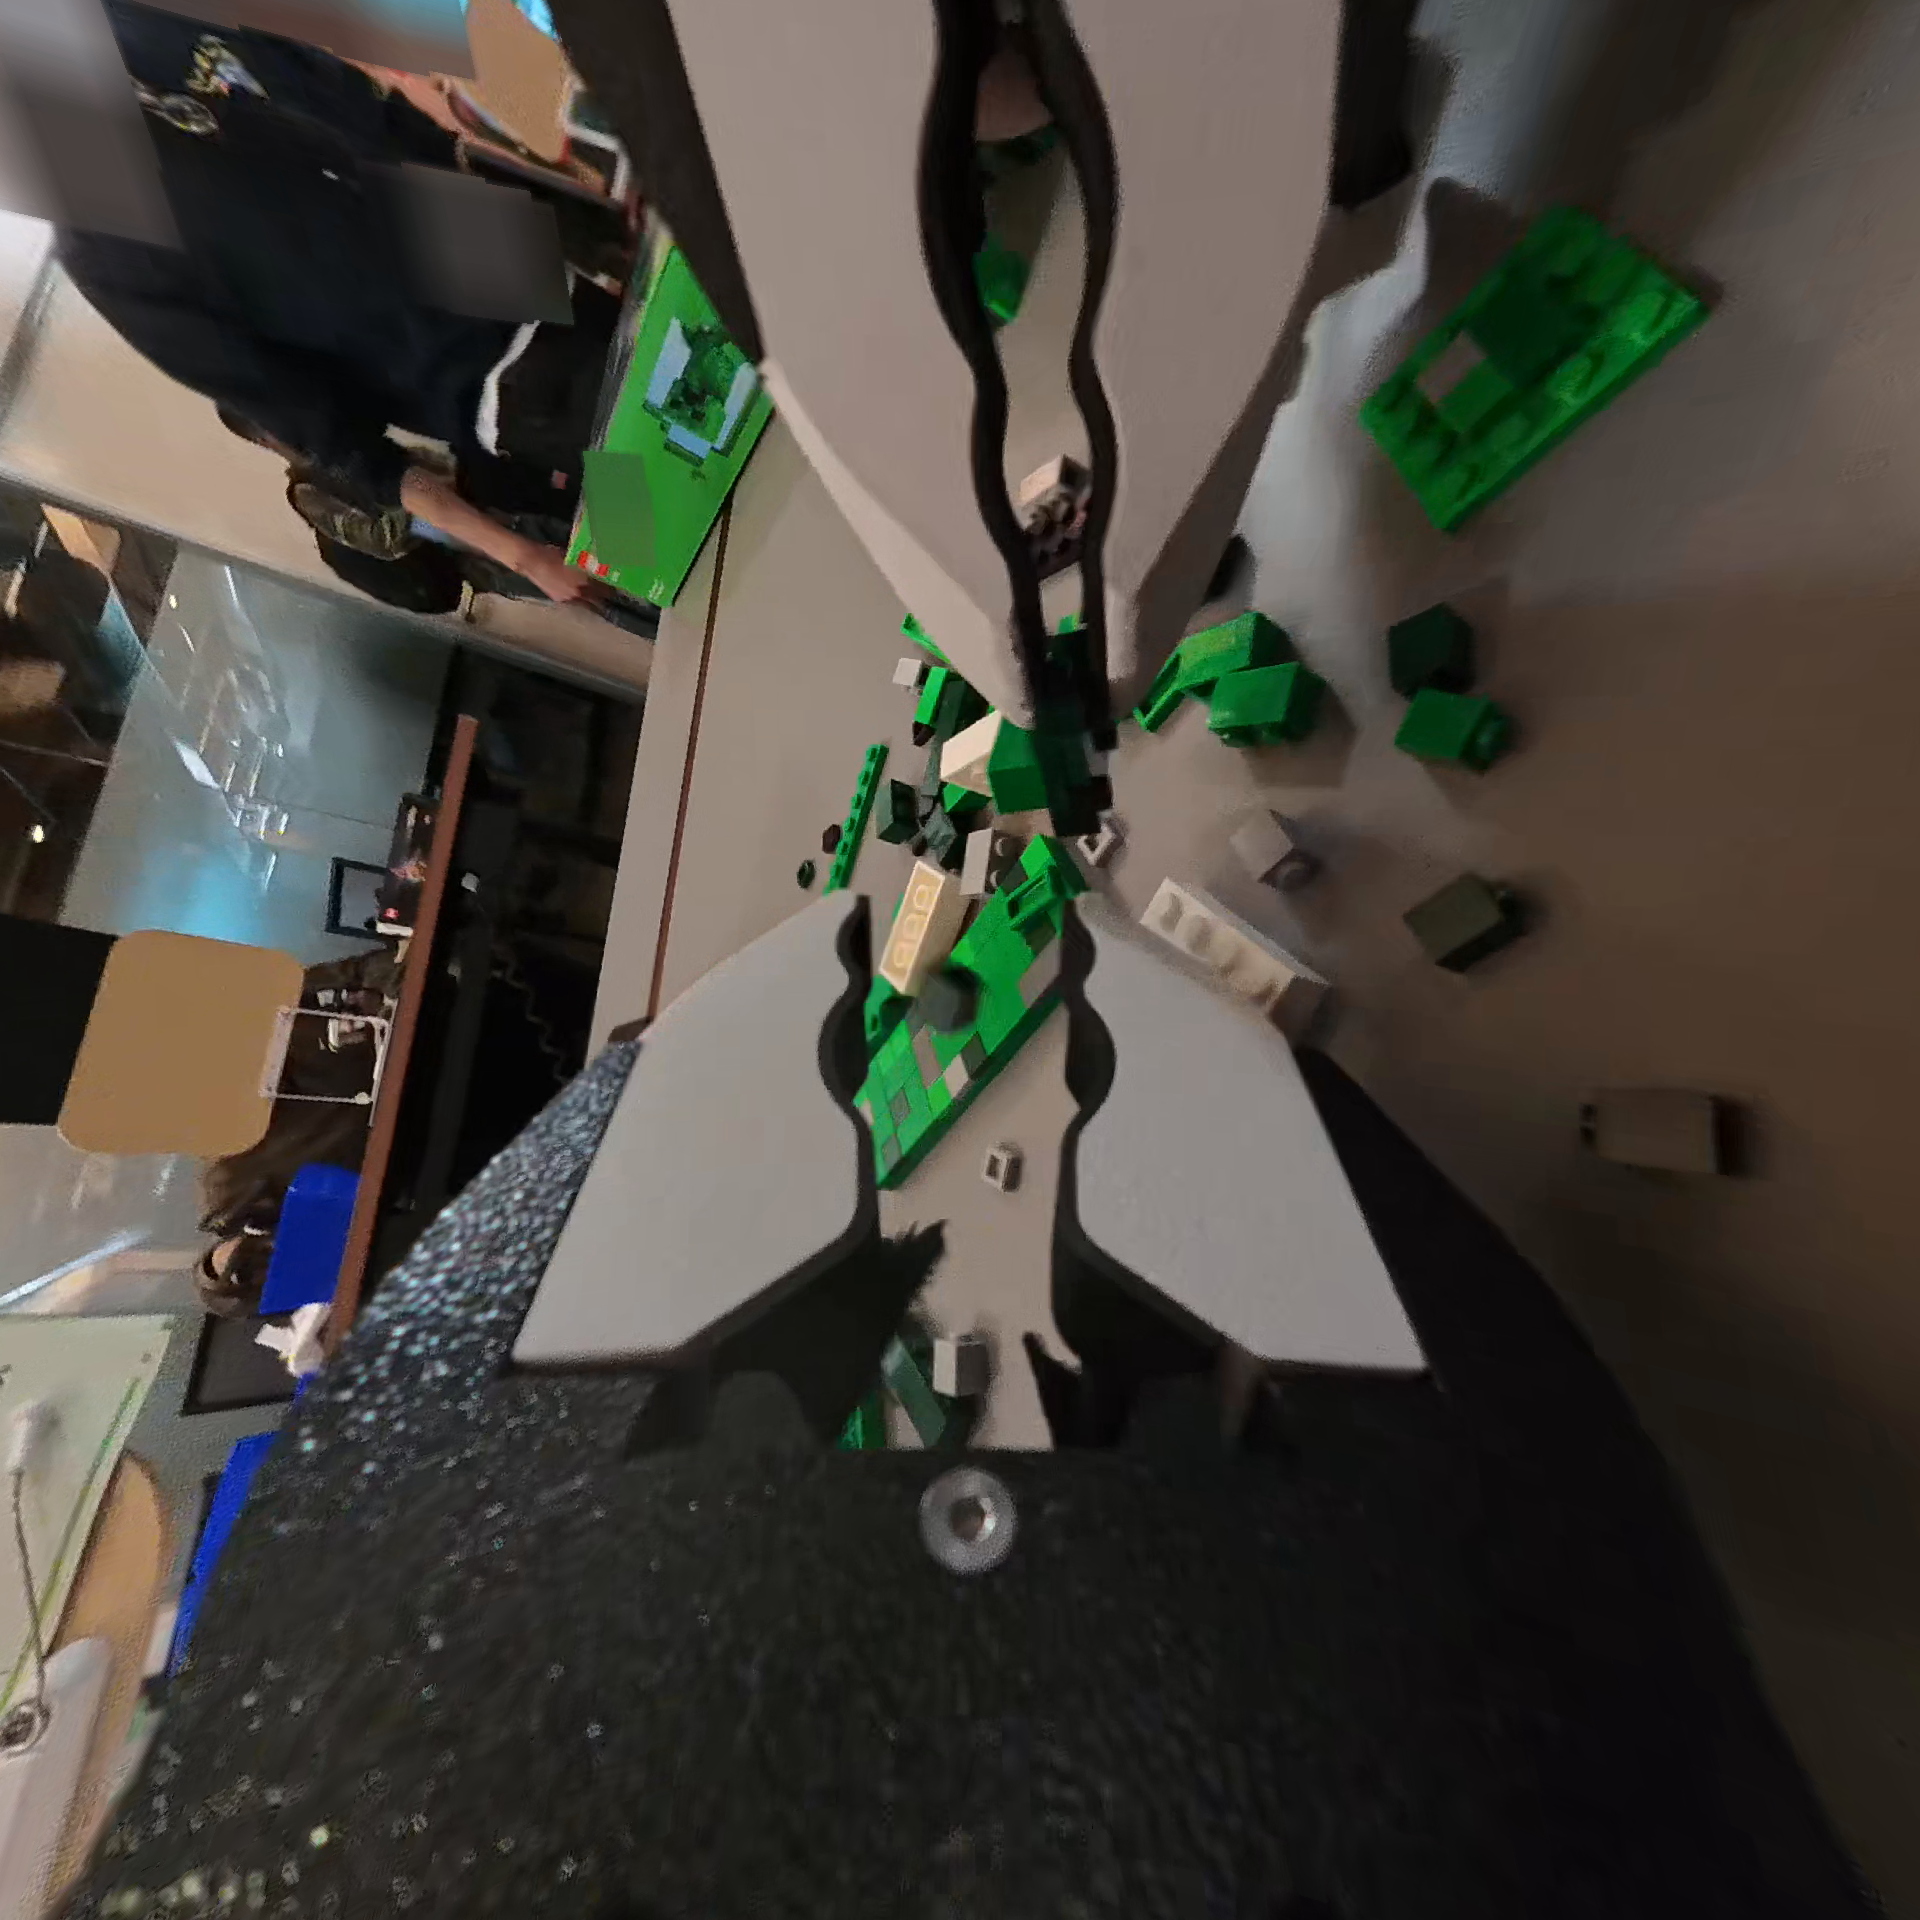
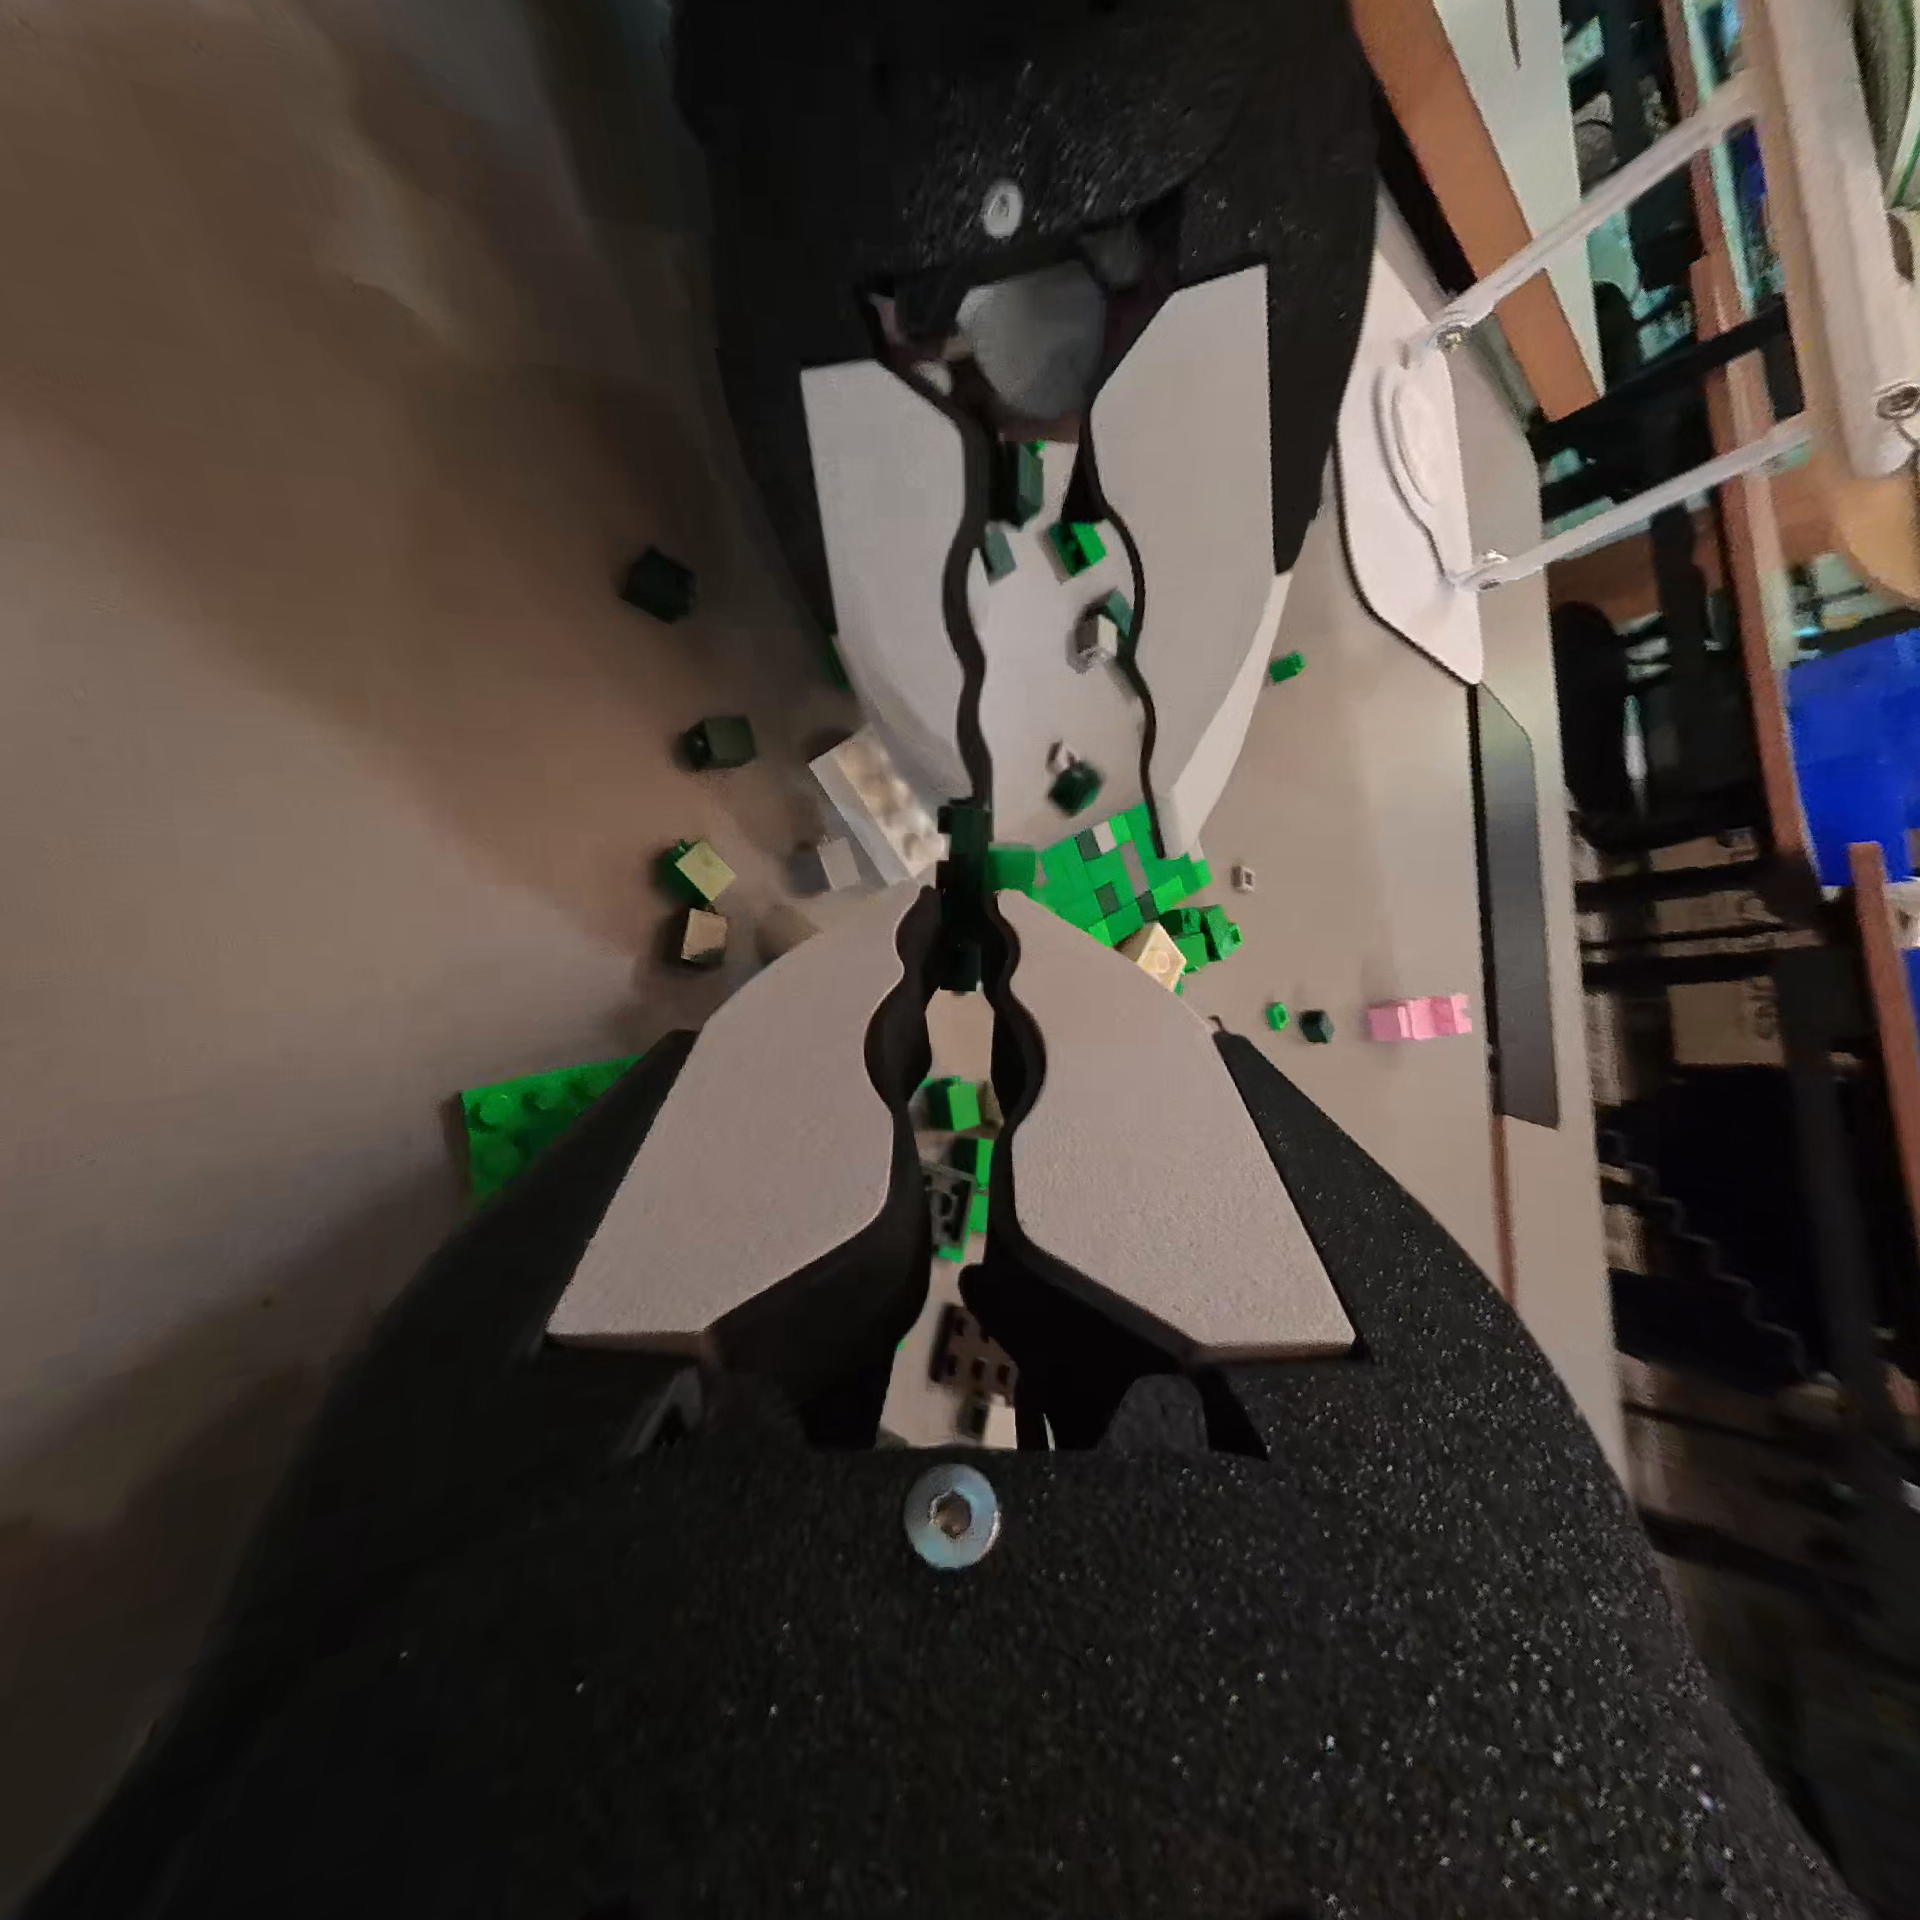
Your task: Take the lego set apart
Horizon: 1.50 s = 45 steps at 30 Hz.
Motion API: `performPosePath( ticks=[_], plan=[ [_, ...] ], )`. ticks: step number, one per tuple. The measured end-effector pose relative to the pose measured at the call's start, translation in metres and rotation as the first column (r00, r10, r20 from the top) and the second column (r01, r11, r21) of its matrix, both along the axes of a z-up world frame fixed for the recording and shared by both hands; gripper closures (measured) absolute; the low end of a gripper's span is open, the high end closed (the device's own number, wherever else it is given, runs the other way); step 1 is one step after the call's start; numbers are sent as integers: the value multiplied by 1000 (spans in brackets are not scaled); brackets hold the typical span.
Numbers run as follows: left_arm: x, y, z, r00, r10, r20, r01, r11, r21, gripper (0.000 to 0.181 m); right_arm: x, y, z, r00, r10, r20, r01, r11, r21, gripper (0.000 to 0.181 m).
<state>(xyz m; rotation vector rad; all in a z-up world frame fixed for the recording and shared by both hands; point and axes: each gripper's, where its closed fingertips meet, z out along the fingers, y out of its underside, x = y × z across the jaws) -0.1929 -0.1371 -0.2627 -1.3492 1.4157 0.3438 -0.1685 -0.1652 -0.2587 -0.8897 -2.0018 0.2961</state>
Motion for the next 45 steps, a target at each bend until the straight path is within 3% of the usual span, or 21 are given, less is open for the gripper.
performPosePath(
  ticks=[7,11,15,22,28,39,42,45],
  plan=[
    [20,-18,10,989,-141,-47,145,982,121,137,0,-12,14,995,43,-89,-64,966,-250,175],
    [28,-26,15,979,-193,-65,202,964,170,160,1,-18,14,994,65,-87,-89,946,-312,175],
    [28,-30,4,971,-220,-88,227,970,83,165,2,-22,4,996,81,-42,-91,921,-379,175],
    [26,-28,1,977,-181,-109,186,982,42,167,2,-19,4,998,60,-34,-69,924,-377,174],
    [26,-26,13,987,-146,72,150,987,-55,166,0,-16,18,992,51,-114,-83,950,-301,174],
    [27,-25,16,961,-95,258,152,966,-207,166,-3,-13,27,983,59,-172,-74,994,-82,173],
    [26,-24,13,972,-107,209,142,977,-160,166,-4,-13,24,986,44,-163,-68,987,-143,173],
    [24,-19,12,992,-104,69,106,994,-28,167,-3,-11,20,990,6,-141,-51,948,-315,173]
  ],
)
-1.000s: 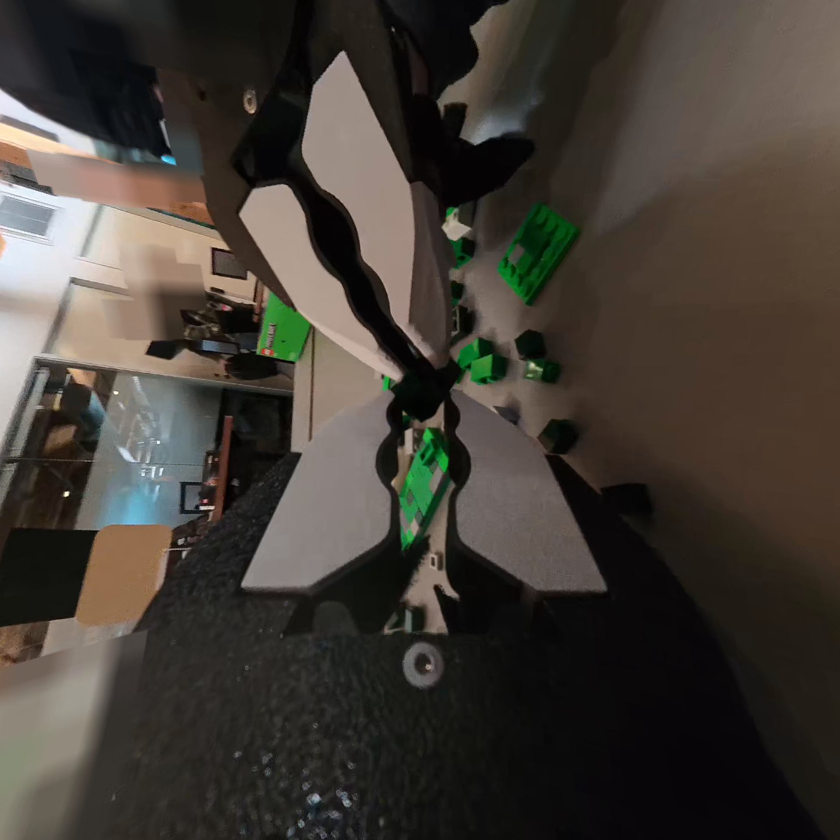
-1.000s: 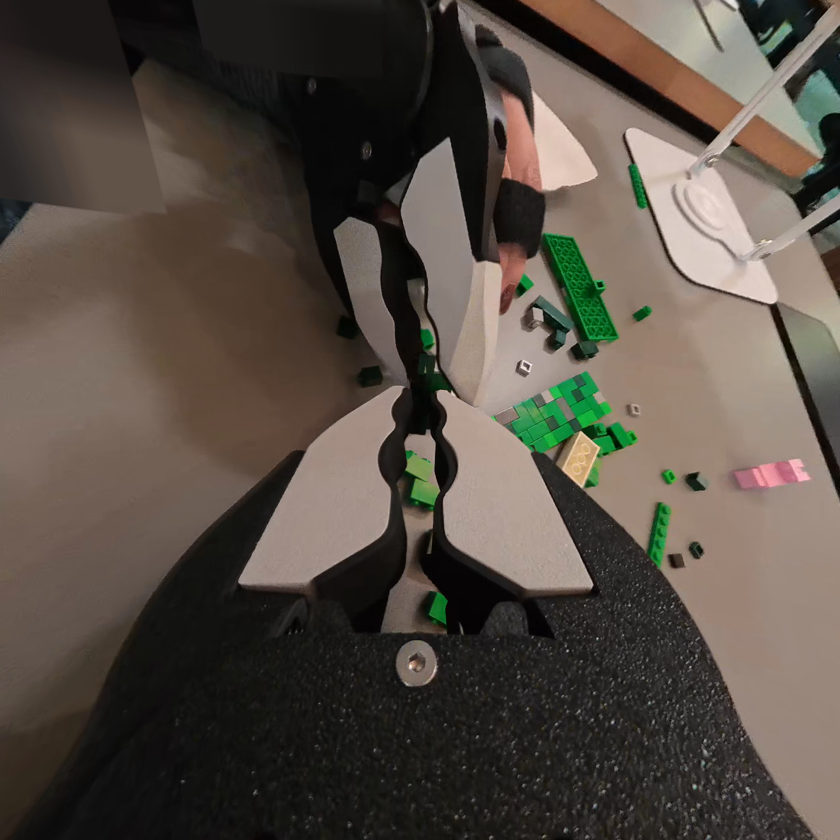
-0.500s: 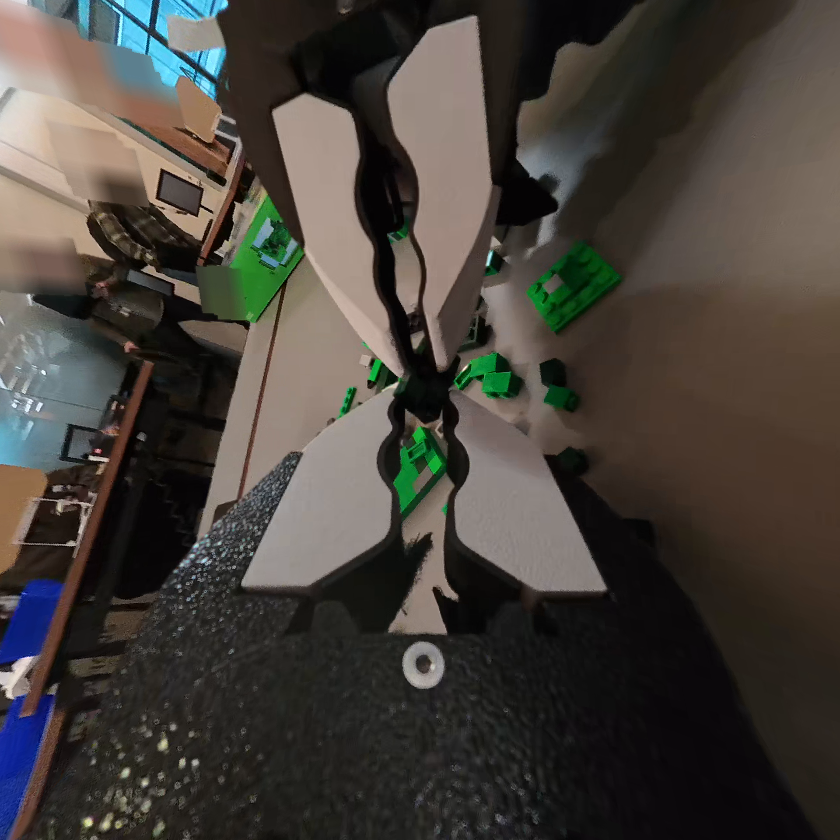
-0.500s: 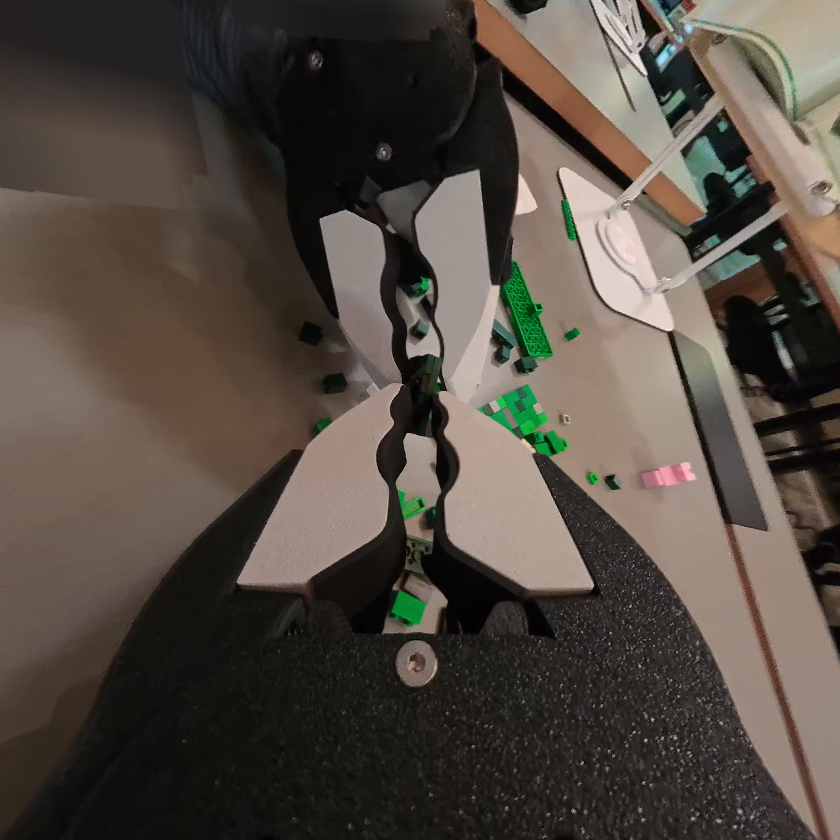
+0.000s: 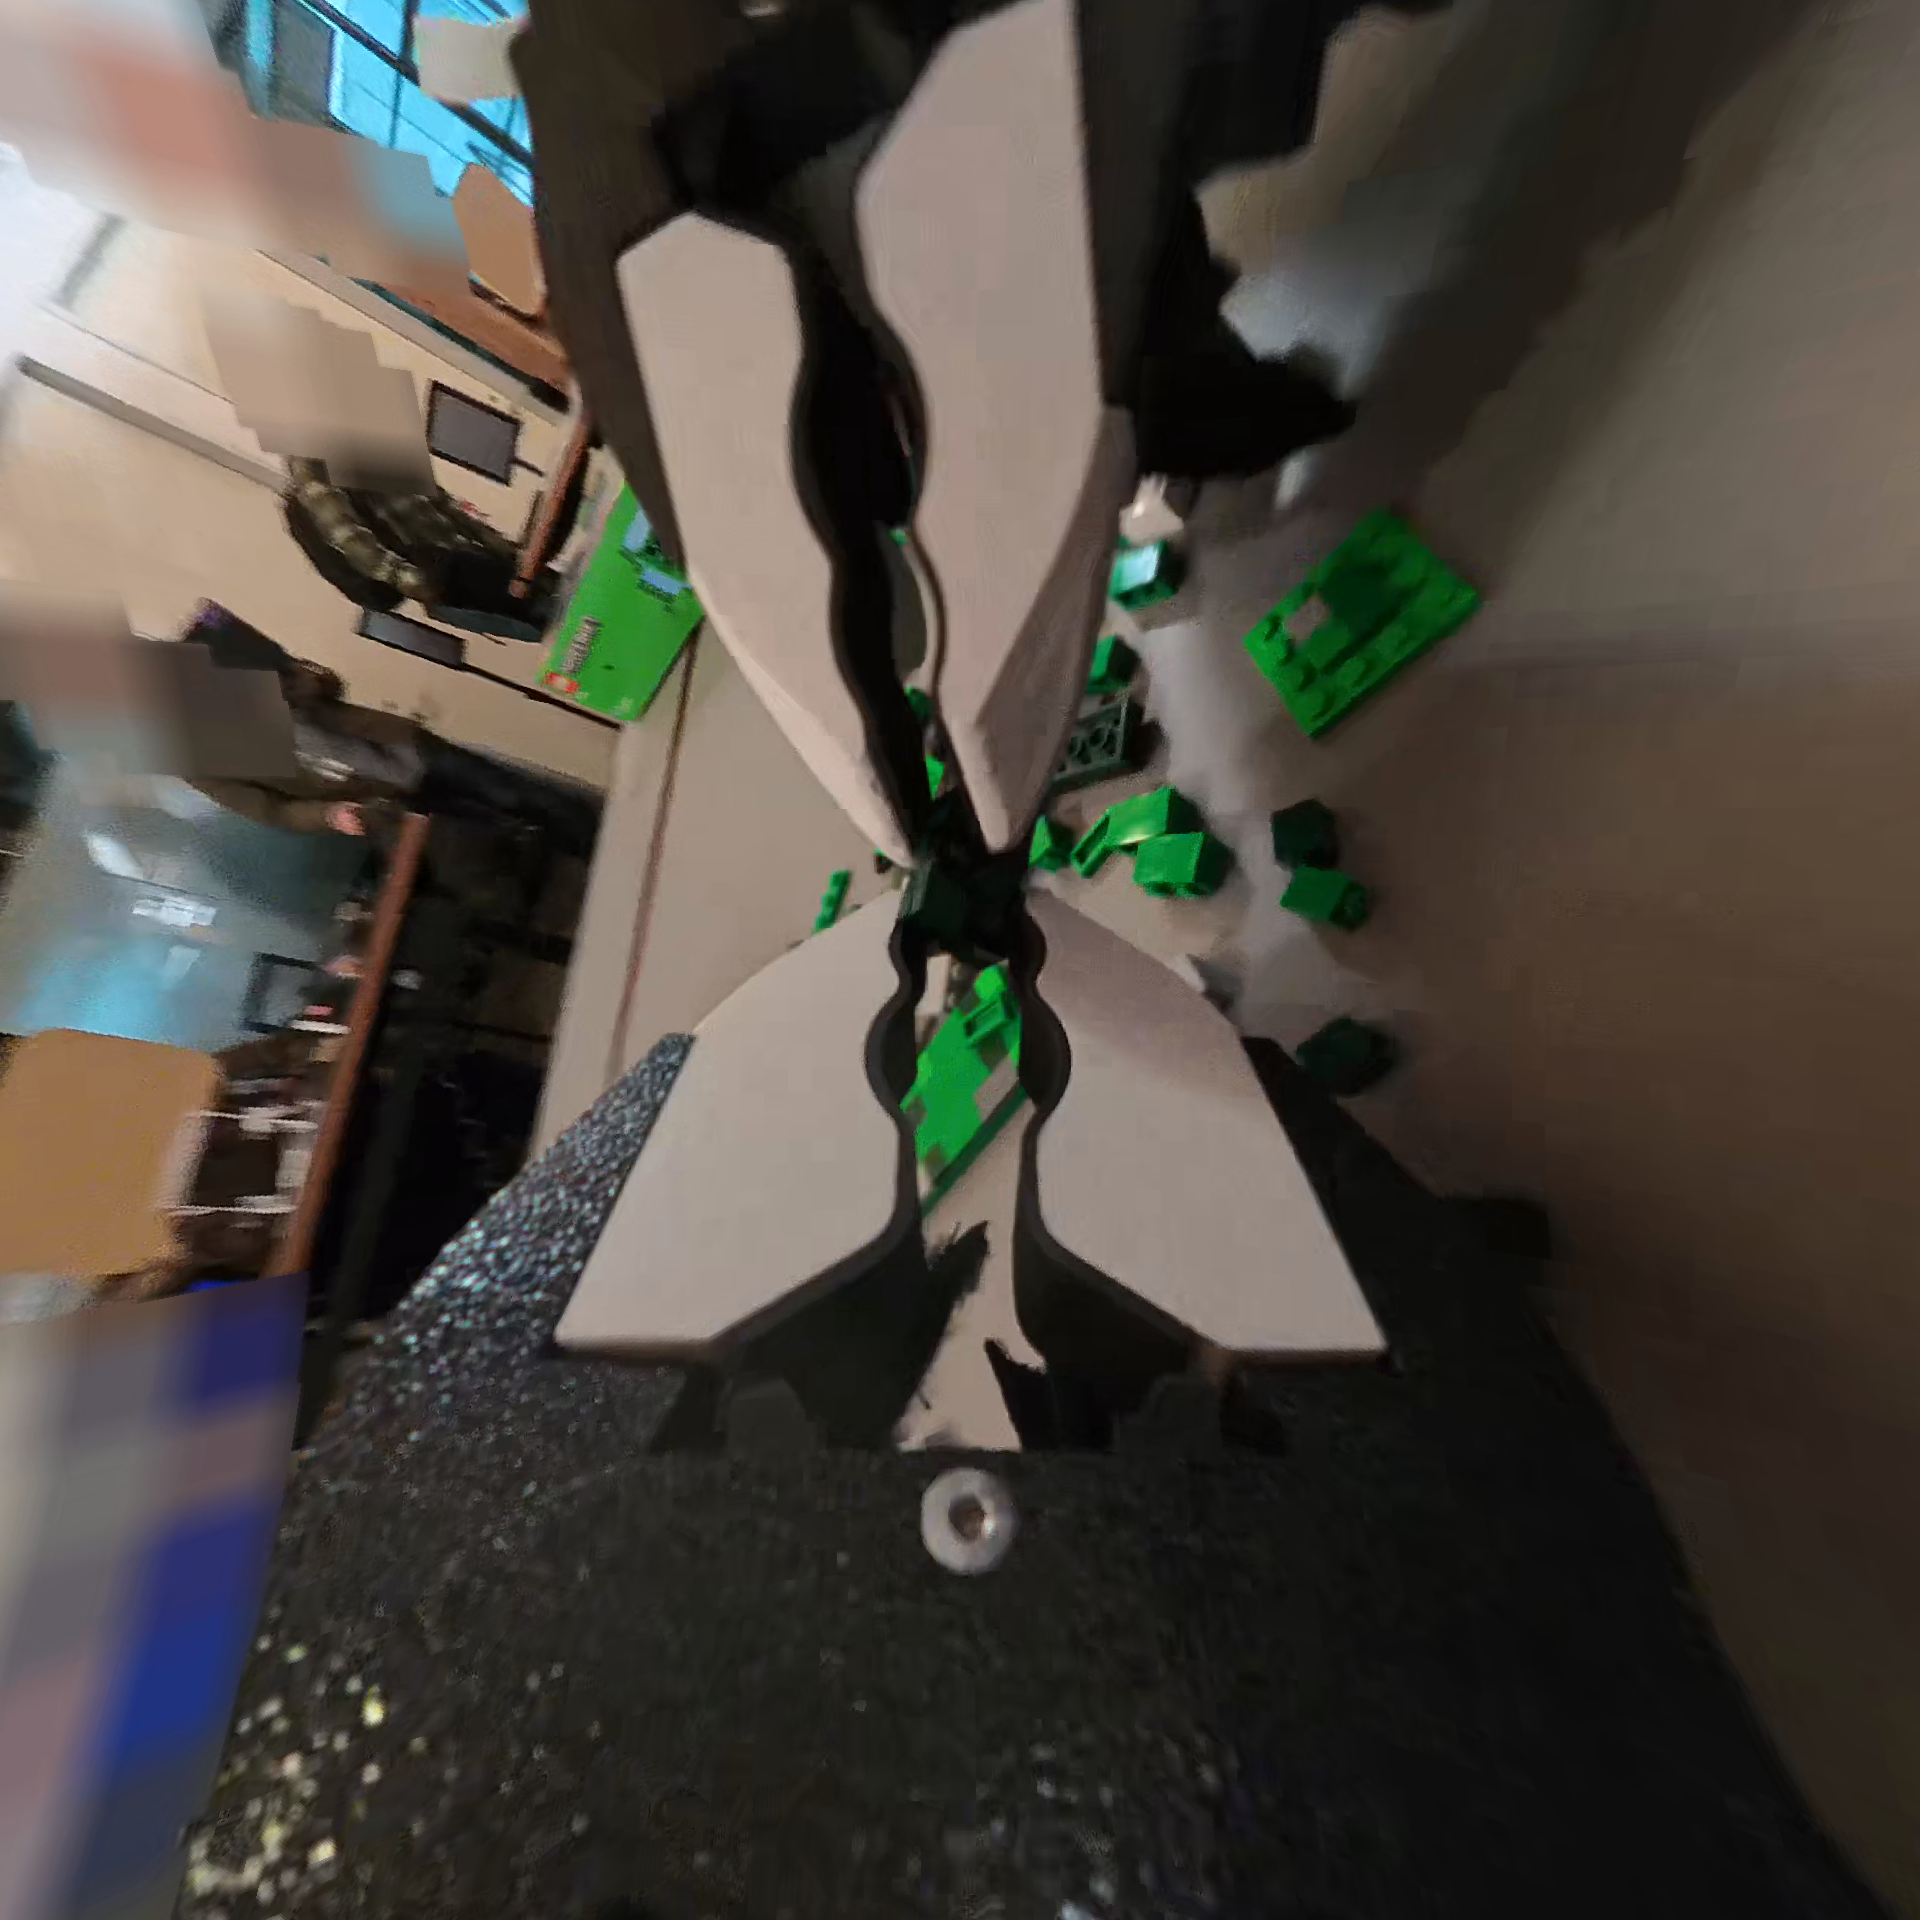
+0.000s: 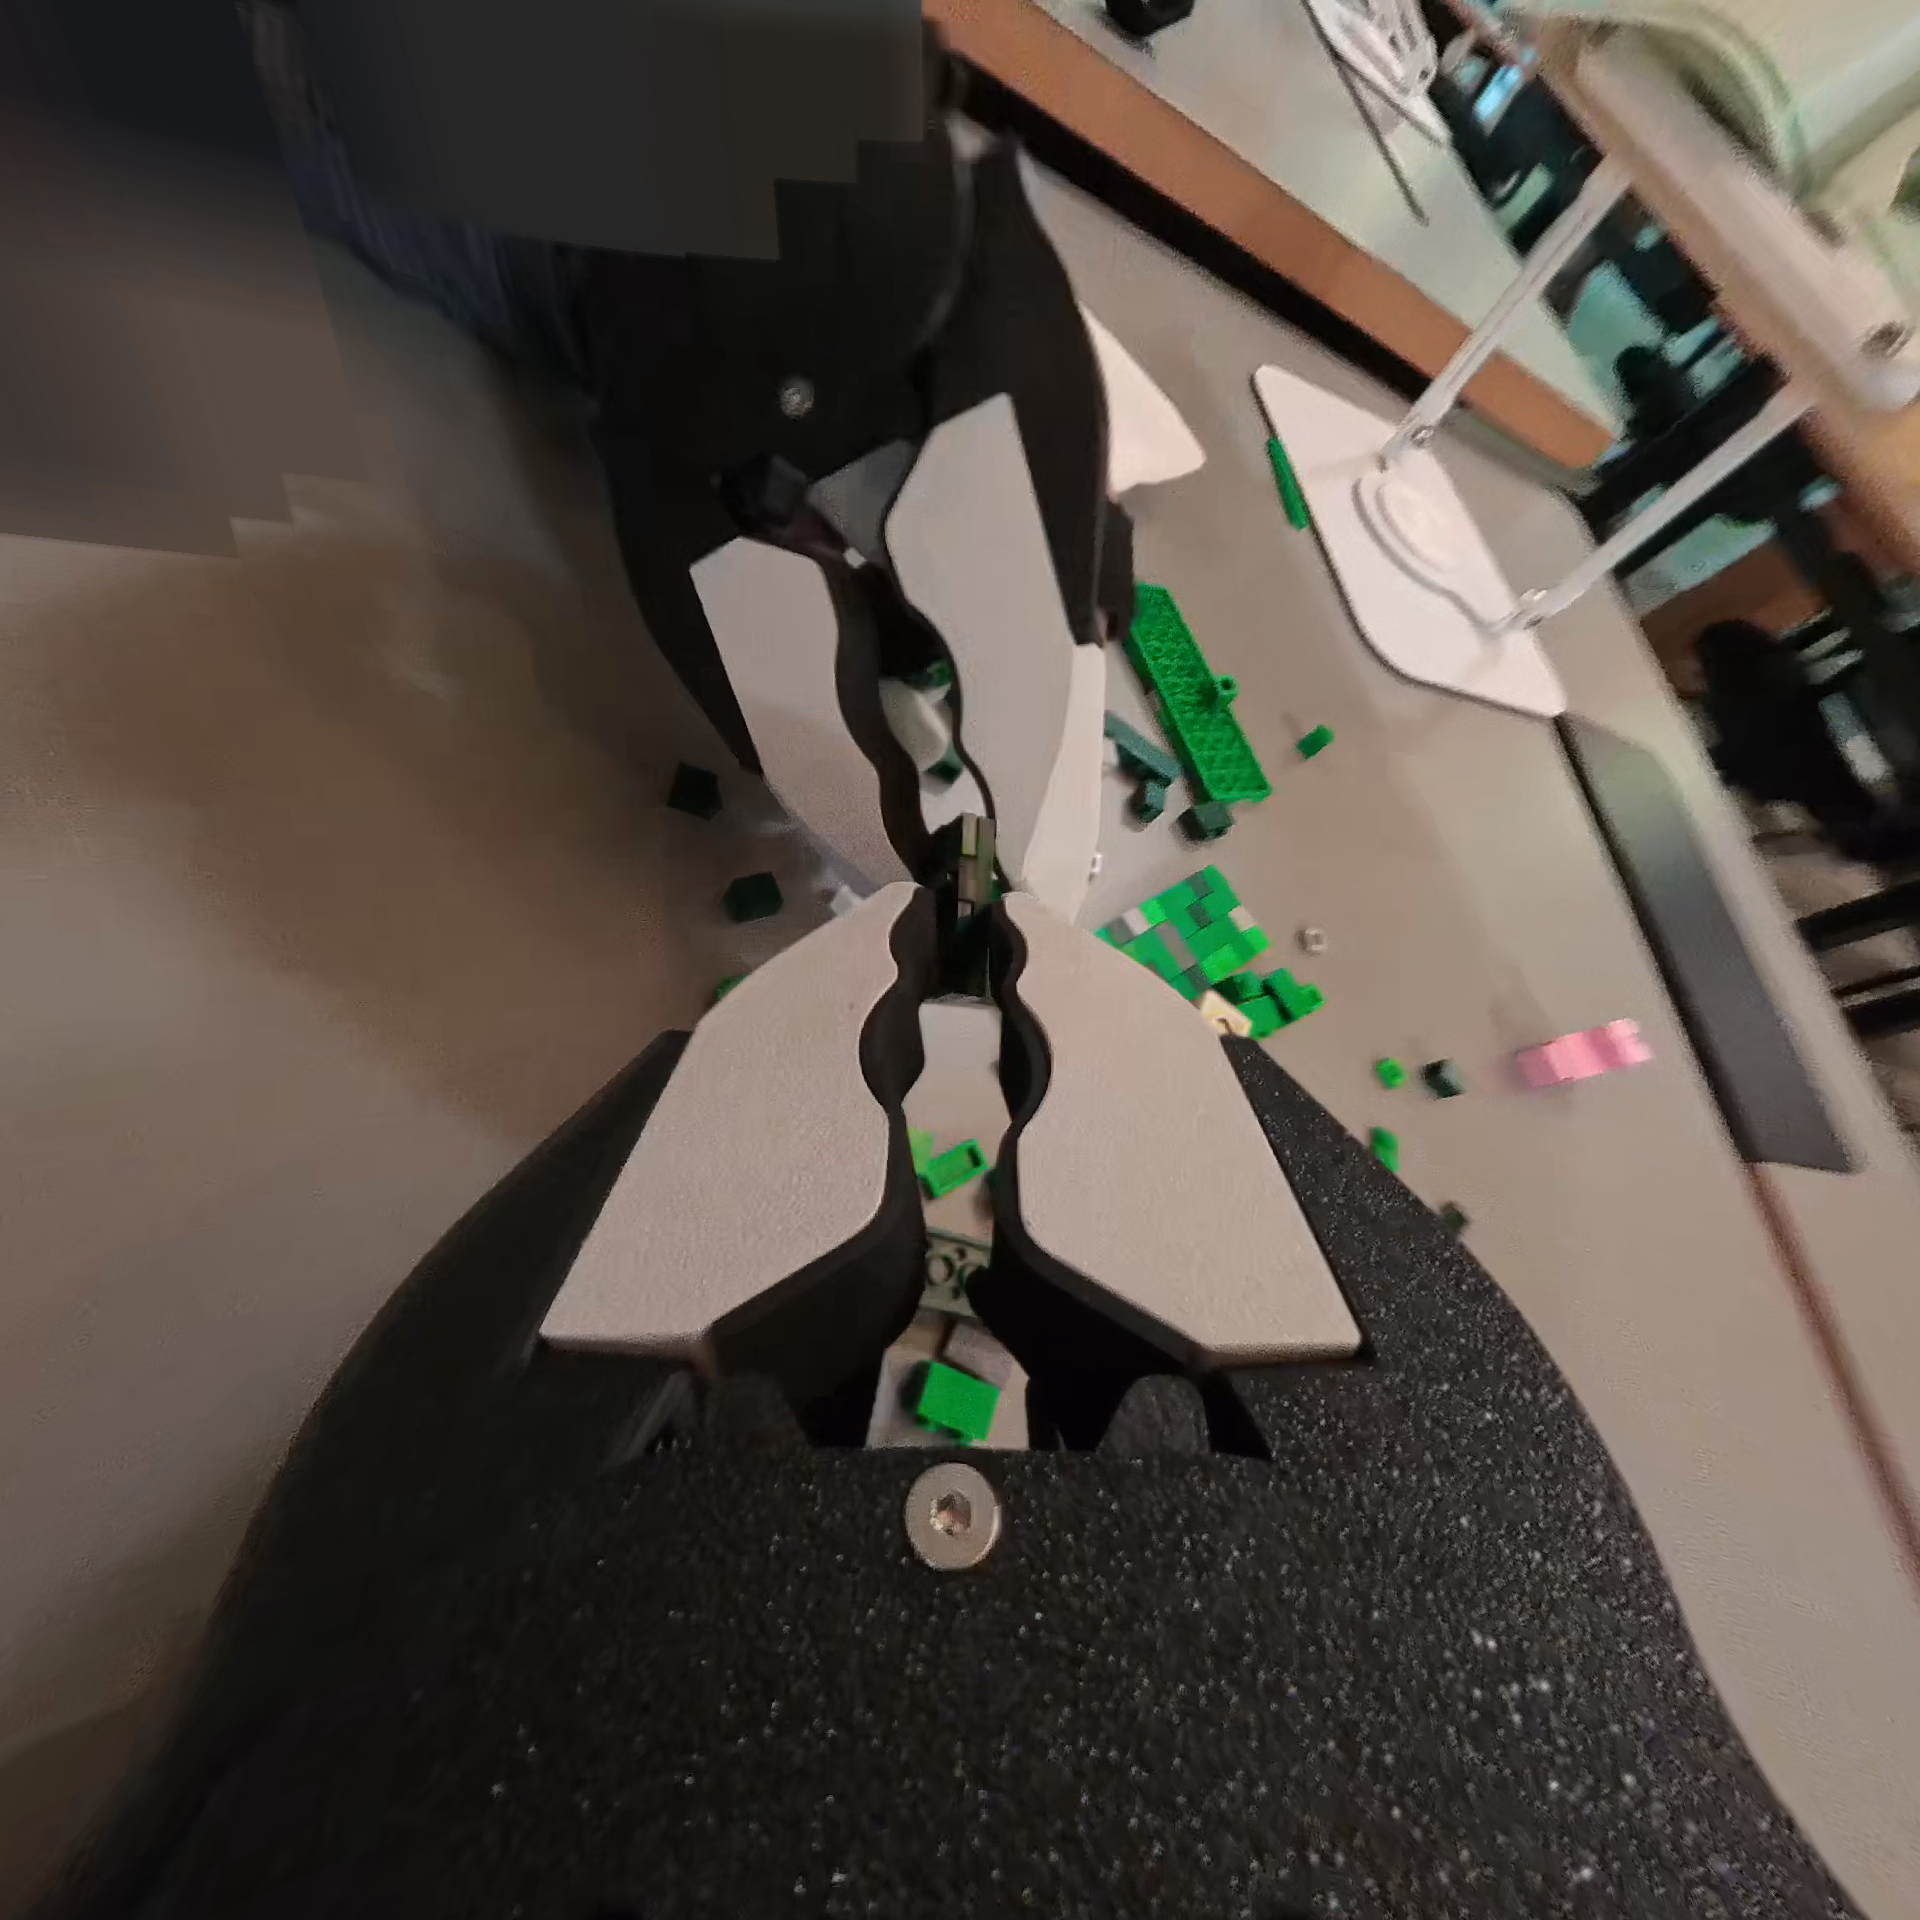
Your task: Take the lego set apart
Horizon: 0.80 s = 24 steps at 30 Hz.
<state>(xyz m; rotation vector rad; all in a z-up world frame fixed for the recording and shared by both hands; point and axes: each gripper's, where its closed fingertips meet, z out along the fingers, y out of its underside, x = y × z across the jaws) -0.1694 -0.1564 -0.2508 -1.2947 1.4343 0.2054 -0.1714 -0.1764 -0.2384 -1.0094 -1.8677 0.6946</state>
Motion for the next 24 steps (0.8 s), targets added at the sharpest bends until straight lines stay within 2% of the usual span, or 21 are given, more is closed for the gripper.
performPosePath(
  ticks=[4,6,11,15,19,22,24],
  plan=[
    [-1,2,-11,965,31,-261,23,980,199,167,-2,-6,-5,999,14,49,-8,993,-119,176],
    [1,2,-15,956,36,-293,28,977,210,167,-2,-7,-9,996,0,85,9,994,-106,181],
    [-5,6,-10,973,56,-225,-18,986,167,166,-1,-5,-7,994,-26,106,35,996,-84,164],
    [-5,4,-10,965,51,-257,-3,983,185,167,3,3,-17,983,-71,167,70,997,10,167],
    [-3,2,-13,955,45,-292,14,980,197,167,2,-1,-20,980,-58,189,56,998,13,173],
    [-3,2,-10,970,41,-238,2,984,179,166,2,-1,-17,986,-47,162,53,998,-29,173],
    [-1,1,-5,991,19,-135,-5,994,105,164,2,-3,-10,994,-20,110,35,989,-141,173]
  ],
)
